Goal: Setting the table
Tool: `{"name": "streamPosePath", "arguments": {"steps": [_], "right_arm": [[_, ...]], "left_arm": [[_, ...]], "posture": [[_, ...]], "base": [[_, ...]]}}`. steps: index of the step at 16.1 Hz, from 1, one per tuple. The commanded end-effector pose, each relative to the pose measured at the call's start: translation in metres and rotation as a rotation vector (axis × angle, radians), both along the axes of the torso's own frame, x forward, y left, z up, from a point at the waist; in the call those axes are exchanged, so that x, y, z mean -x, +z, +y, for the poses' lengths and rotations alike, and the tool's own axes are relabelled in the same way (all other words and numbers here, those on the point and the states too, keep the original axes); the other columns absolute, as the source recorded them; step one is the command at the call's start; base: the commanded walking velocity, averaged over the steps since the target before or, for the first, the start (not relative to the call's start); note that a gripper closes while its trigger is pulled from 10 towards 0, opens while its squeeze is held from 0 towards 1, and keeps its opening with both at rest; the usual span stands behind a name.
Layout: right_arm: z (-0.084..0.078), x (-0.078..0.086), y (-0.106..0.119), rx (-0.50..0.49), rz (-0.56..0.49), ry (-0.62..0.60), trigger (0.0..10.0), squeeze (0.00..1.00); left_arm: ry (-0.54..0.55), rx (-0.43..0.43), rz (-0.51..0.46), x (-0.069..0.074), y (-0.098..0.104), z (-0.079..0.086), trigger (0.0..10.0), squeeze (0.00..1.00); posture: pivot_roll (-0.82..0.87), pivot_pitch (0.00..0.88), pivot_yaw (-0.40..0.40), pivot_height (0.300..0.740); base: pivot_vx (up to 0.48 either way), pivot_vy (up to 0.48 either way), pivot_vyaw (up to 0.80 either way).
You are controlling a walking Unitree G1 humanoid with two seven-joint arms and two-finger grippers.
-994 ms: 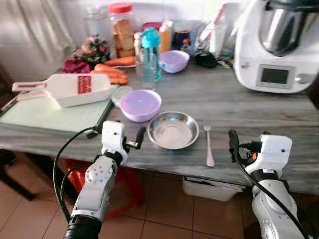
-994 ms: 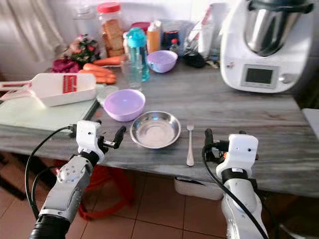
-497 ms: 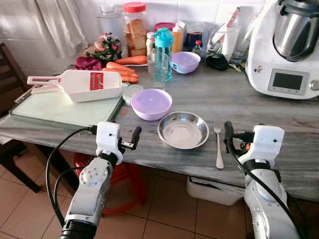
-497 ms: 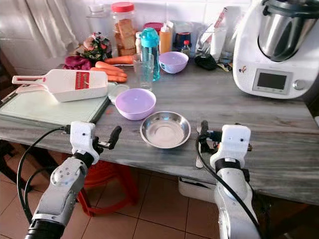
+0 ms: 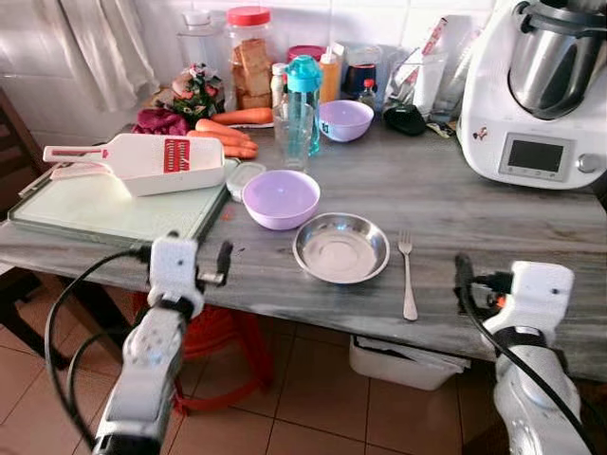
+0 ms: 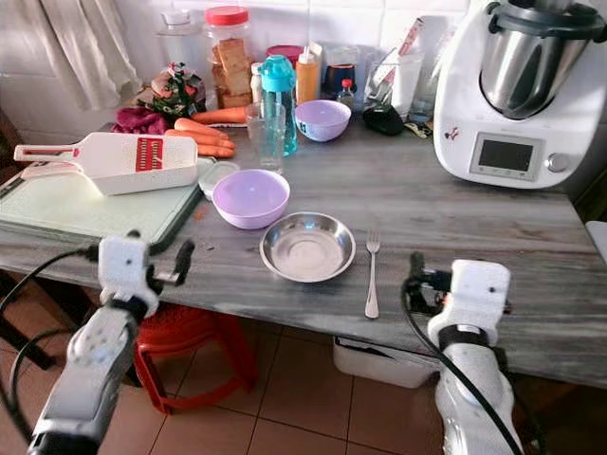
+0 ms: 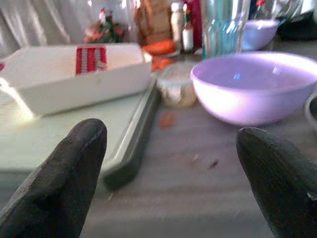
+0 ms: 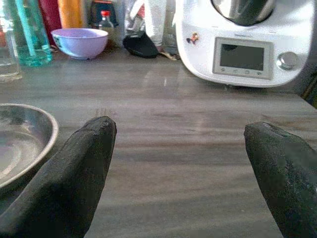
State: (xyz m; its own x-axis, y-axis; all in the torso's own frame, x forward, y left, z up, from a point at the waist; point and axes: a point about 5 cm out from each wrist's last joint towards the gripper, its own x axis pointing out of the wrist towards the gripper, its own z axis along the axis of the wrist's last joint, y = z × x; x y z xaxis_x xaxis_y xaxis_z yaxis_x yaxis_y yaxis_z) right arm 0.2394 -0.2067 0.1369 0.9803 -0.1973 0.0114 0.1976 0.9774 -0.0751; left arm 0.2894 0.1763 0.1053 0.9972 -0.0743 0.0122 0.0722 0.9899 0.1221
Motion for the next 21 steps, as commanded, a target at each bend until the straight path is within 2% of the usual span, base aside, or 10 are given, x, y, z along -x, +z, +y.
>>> {"name": "streamPosePath", "arguments": {"steps": [1,5,7,10,13,17,21], "right_arm": [[0.001,0.002,0.005,0.005,-0.017,0.015,10.0,0.0],[0.002,0.014,-0.002,0.007,0.008,0.027,10.0,0.0],[0.004,0.015,-0.004,0.008,0.018,0.036,10.0,0.0],[0.005,0.006,-0.002,0.006,0.01,0.046,10.0,0.0],[0.004,0.003,-0.001,0.007,0.004,0.039,10.0,0.0],[0.006,0.003,-0.005,0.002,0.013,0.046,10.0,0.0],[0.005,-0.002,-0.005,-0.008,0.015,0.042,10.0,0.0]], "left_arm": [[-0.011,-0.014,-0.018,0.002,0.005,0.002,10.0,0.0],[0.02,-0.04,0.019,0.02,-0.004,0.016,10.0,0.0],[0.012,-0.045,0.036,0.025,-0.009,0.016,10.0,0.0],[0.004,-0.036,0.027,0.015,-0.004,0.009,10.0,0.0],[-0.001,-0.038,0.024,0.008,-0.001,0.008,10.0,0.0],[0.006,-0.04,0.037,0.007,-0.002,0.008,10.0,0.0],[0.011,-0.031,0.056,0.008,-0.005,0.004,10.0,0.0]], "posture": [[-0.06,0.0,0.031,0.74],[-0.05,0.0,0.025,0.74],[-0.05,0.0,0.022,0.74],[-0.05,0.0,0.023,0.74],[-0.05,0.0,0.026,0.74],[-0.05,0.0,0.02,0.74],[-0.04,0.0,0.019,0.74]], "base": [[0.0,0.0,0.0],[0.0,0.0,0.0],[0.0,0.0,0.0],[0.0,0.0,-0.51],[0.0,0.0,-0.68],[0.0,0.0,-0.1],[-0.264,0.0,0.0]]}}
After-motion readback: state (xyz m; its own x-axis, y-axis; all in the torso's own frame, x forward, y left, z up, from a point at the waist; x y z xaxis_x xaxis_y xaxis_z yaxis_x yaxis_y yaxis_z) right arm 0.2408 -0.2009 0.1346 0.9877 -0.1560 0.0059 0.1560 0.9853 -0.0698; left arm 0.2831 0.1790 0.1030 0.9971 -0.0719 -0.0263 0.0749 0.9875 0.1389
